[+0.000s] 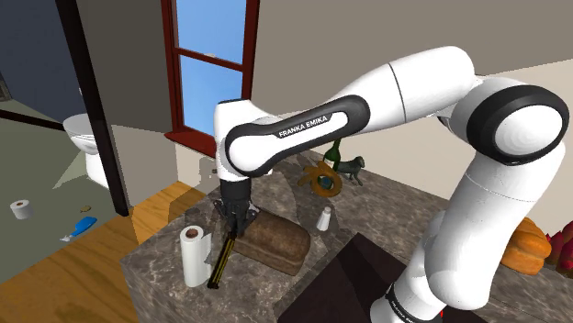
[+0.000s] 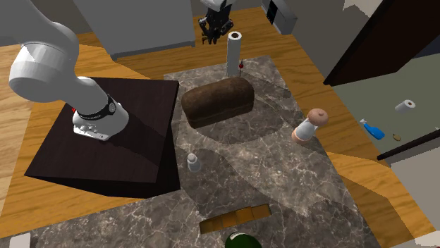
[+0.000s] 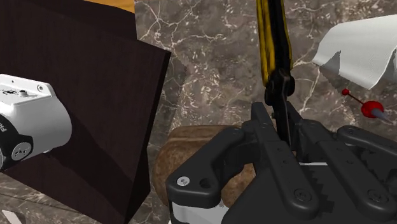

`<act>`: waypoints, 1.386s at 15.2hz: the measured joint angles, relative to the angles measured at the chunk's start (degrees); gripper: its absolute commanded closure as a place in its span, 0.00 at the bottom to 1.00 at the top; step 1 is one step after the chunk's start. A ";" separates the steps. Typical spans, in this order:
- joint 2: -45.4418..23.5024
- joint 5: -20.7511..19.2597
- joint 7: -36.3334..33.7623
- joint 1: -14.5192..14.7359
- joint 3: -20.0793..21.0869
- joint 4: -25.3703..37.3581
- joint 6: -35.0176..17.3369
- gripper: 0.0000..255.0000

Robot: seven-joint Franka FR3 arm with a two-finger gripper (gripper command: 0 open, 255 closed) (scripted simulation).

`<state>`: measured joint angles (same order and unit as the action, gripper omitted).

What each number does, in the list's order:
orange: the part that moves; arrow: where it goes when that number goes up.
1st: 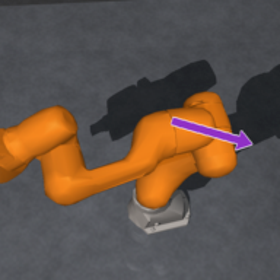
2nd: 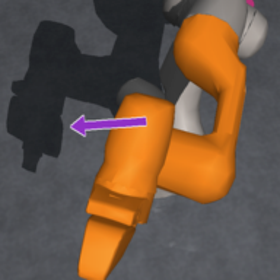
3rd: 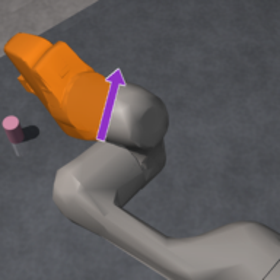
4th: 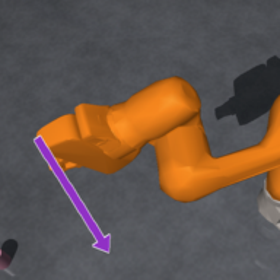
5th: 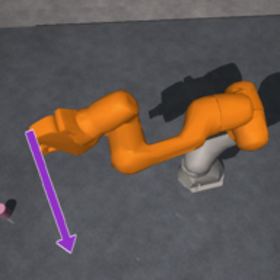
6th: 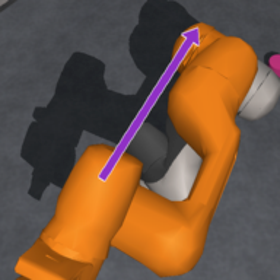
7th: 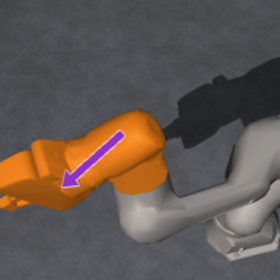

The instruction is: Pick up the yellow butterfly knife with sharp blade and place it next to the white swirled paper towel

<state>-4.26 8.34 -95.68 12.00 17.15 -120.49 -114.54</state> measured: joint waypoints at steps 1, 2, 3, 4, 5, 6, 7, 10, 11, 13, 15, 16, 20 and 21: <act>-0.20 0.00 -0.09 0.10 0.08 -0.44 -0.66 1.00; -0.75 -0.11 -0.03 0.11 0.06 -0.78 -1.52 1.00; -1.15 -0.17 -0.04 0.16 0.08 -1.23 -2.35 1.00; -1.32 -0.19 0.07 0.15 0.06 -1.71 -2.99 1.00; -1.87 -0.30 0.01 0.21 0.08 -1.91 -3.74 1.00; -2.27 -0.38 0.03 0.24 0.08 -2.22 -4.43 1.00; -2.76 -0.49 0.07 0.25 0.05 -2.55 -5.23 1.00; -4.25 -0.80 -0.05 0.42 0.06 -3.16 -7.30 1.00; -4.86 -0.95 -0.04 0.45 0.02 -3.31 -8.05 1.00; -5.68 -1.12 0.08 0.46 -0.06 -3.91 -9.43 1.00; -6.90 -1.42 0.10 0.51 -0.16 -4.13 -10.83 1.00; -7.37 -1.50 0.14 0.55 -0.19 -4.56 -11.70 1.00; -9.42 -1.95 0.01 0.80 -0.29 -5.36 -14.52 1.00; -10.02 -2.11 0.07 0.80 -0.39 -5.37 -15.10 1.00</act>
<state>-14.28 6.22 -95.61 12.79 16.76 -125.85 -129.64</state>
